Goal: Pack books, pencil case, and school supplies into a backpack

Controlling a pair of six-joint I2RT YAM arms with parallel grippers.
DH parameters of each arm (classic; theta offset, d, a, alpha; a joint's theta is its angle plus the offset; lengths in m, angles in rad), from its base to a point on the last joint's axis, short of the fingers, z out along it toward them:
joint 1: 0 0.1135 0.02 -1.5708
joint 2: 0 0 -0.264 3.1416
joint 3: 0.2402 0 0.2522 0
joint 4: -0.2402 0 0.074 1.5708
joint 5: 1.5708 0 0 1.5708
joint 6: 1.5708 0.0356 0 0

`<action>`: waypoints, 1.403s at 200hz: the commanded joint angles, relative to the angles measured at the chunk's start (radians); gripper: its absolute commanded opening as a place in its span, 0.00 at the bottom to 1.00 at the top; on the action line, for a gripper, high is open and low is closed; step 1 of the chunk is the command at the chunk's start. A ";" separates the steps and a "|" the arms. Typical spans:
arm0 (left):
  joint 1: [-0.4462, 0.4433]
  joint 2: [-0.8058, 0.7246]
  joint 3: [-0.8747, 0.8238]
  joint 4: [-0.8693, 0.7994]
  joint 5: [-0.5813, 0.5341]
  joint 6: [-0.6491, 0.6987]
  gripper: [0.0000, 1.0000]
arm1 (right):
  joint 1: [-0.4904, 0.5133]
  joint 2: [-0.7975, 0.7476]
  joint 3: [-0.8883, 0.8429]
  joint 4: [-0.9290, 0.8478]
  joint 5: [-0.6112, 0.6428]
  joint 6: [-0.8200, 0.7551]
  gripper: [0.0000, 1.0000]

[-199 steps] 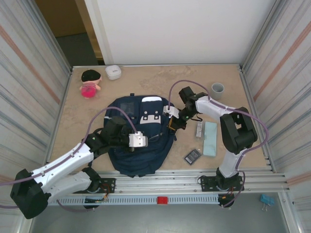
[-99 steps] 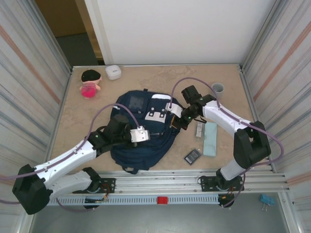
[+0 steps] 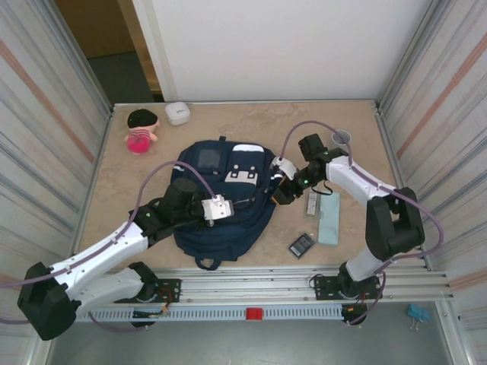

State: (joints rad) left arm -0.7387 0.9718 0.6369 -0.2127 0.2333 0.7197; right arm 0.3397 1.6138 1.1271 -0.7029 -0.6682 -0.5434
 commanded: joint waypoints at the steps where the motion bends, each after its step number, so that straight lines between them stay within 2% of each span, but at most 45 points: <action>1: 0.004 -0.025 0.005 0.030 0.072 0.040 0.00 | -0.014 0.096 0.088 -0.008 -0.095 0.029 0.61; 39: 0.004 -0.017 0.015 0.034 0.086 0.038 0.00 | -0.018 0.243 0.197 -0.096 -0.130 -0.015 0.63; 77: 0.012 -0.021 0.024 0.030 0.096 0.033 0.00 | -0.037 0.314 0.254 -0.165 -0.150 -0.073 0.63; 105: 0.021 -0.020 0.028 0.031 0.090 0.029 0.00 | -0.030 0.330 0.275 -0.308 -0.217 -0.188 0.55; 129: 0.024 -0.008 0.035 0.036 0.100 0.029 0.00 | -0.024 0.330 0.263 -0.316 -0.237 -0.209 0.46; 172: 0.024 -0.004 0.043 0.036 0.103 0.030 0.00 | -0.015 0.354 0.290 -0.316 -0.211 -0.209 0.42; 186: 0.024 -0.011 0.044 0.036 0.102 0.025 0.00 | -0.012 0.358 0.288 -0.301 -0.179 -0.196 0.44; 199: 0.024 -0.016 0.042 0.038 0.103 0.022 0.00 | -0.008 0.355 0.276 -0.276 -0.136 -0.186 0.53; 217: 0.024 -0.022 0.040 0.037 0.104 0.022 0.00 | -0.010 0.352 0.266 -0.245 -0.114 -0.173 0.54; 247: 0.024 -0.030 0.038 0.037 0.097 0.017 0.00 | -0.005 0.366 0.287 -0.288 -0.148 -0.195 0.40; 264: 0.024 -0.029 0.040 0.044 0.079 0.007 0.00 | -0.009 0.340 0.279 -0.300 -0.181 -0.198 0.25; 280: 0.024 -0.024 0.040 0.048 0.047 -0.006 0.00 | -0.010 0.300 0.258 -0.288 -0.202 -0.187 0.16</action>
State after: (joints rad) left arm -0.7208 0.9760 0.6353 -0.2199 0.2893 0.7357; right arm 0.3267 1.9610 1.3914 -0.9691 -0.8131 -0.7219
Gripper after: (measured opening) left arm 0.068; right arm 0.218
